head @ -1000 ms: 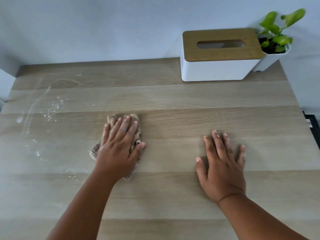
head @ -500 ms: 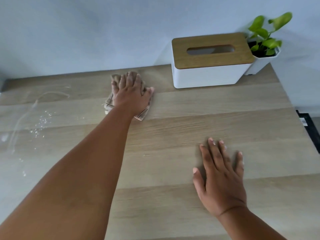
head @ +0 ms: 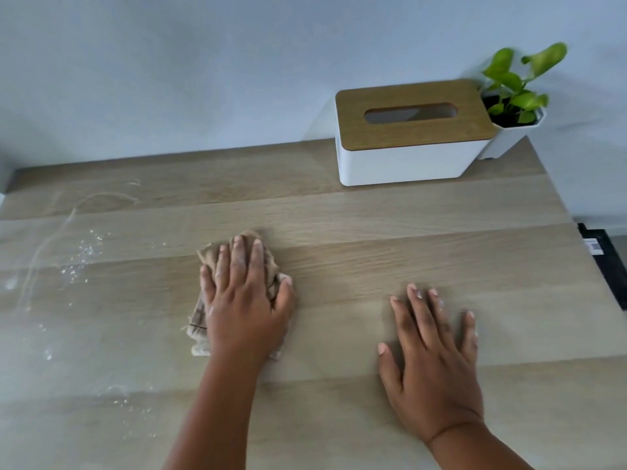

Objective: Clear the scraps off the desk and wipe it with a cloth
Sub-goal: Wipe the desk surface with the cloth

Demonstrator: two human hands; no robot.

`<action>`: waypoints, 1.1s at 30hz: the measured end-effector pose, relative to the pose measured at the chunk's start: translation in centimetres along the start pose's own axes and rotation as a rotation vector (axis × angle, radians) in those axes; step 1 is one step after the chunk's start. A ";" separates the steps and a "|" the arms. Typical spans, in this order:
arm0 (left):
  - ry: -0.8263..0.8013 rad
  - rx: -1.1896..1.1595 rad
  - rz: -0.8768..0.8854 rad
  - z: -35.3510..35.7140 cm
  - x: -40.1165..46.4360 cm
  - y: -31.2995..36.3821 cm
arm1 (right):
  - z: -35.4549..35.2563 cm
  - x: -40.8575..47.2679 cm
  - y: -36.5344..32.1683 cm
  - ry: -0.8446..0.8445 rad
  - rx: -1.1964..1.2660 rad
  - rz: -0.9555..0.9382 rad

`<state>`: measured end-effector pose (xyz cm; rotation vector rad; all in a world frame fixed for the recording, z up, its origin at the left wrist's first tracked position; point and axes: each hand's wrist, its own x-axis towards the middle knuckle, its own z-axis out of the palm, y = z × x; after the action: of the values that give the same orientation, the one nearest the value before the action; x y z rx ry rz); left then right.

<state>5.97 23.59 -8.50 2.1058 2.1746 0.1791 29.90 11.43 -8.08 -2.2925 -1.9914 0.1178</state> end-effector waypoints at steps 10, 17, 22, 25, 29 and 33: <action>-0.108 0.016 -0.128 -0.7 17.7 -2.4 | 0.3 0.1 0.1 0.035 0.007 -0.014; -0.100 -0.004 0.030 -0.5 15.8 -2.1 | 0.3 0.1 0.2 -0.007 -0.009 -0.011; -0.079 -0.027 0.205 -0.2 8.2 0.8 | 0.0 0.1 0.1 -0.042 -0.018 0.009; -0.051 -0.026 0.256 0.0 2.8 1.6 | -0.4 0.1 0.0 -0.085 -0.024 0.016; -0.026 -0.050 0.247 0.2 -4.4 2.3 | -0.6 0.2 -0.1 -0.138 0.001 0.032; -0.031 -0.098 0.232 0.0 -11.5 2.6 | -0.5 0.2 -0.1 -0.149 0.042 0.046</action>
<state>8.91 12.22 -8.15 2.2833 1.8604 0.2642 29.89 11.62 -7.54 -2.3680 -1.9827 0.3407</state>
